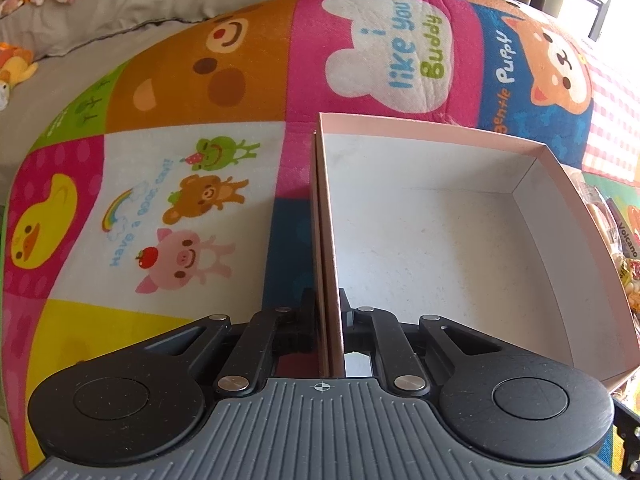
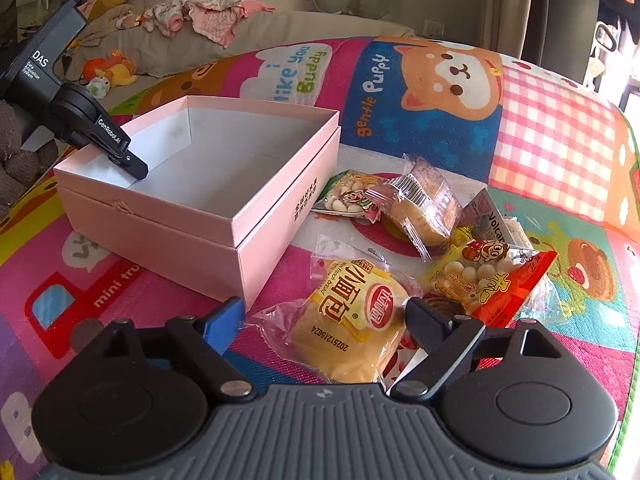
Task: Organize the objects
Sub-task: 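Move the right gripper toward the small cartoon-boy biscuit bag, then grasp the cartoon-boy biscuit bag with the right gripper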
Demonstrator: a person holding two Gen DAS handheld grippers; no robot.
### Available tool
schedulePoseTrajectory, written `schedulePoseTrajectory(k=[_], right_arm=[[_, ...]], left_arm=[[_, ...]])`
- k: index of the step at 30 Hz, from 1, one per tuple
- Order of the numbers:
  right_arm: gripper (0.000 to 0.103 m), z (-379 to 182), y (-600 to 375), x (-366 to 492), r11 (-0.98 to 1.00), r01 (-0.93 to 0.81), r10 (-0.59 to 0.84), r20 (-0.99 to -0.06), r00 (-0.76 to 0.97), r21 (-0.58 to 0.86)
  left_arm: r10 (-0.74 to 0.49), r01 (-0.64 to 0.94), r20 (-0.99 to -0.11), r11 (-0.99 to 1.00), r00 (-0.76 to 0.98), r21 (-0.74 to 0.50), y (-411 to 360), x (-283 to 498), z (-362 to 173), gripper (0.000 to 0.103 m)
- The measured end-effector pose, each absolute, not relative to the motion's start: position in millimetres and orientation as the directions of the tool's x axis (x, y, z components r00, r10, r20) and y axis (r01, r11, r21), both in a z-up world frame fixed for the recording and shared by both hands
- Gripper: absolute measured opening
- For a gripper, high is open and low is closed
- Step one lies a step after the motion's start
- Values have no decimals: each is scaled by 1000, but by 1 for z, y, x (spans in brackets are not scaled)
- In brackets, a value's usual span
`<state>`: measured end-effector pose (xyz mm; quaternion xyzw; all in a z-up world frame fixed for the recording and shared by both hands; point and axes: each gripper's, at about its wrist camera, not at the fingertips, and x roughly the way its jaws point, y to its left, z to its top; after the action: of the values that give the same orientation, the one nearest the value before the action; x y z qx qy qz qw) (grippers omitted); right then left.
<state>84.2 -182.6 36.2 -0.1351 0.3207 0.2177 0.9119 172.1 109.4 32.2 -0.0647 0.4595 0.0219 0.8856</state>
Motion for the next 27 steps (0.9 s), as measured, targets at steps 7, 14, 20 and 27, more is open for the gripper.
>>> schedulePoseTrajectory(k=[7, 14, 20, 27], right_arm=[[88, 102, -211, 113, 866, -491, 352, -584, 731, -93], [50, 107, -200, 252, 894, -344, 443, -676, 589, 287], [28, 48, -167, 334, 943, -226, 328, -800, 502, 245], [24, 39, -161, 291, 921, -379, 273, -842, 465, 89]], left_arm=[[-10, -98, -815, 992, 580, -82, 108, 172, 32, 10], [-31, -95, -811, 990, 585, -107, 113, 169, 30, 11], [-39, -100, -808, 988, 587, -120, 115, 169, 30, 12], [-56, -98, -802, 985, 595, -141, 117, 169, 30, 11]])
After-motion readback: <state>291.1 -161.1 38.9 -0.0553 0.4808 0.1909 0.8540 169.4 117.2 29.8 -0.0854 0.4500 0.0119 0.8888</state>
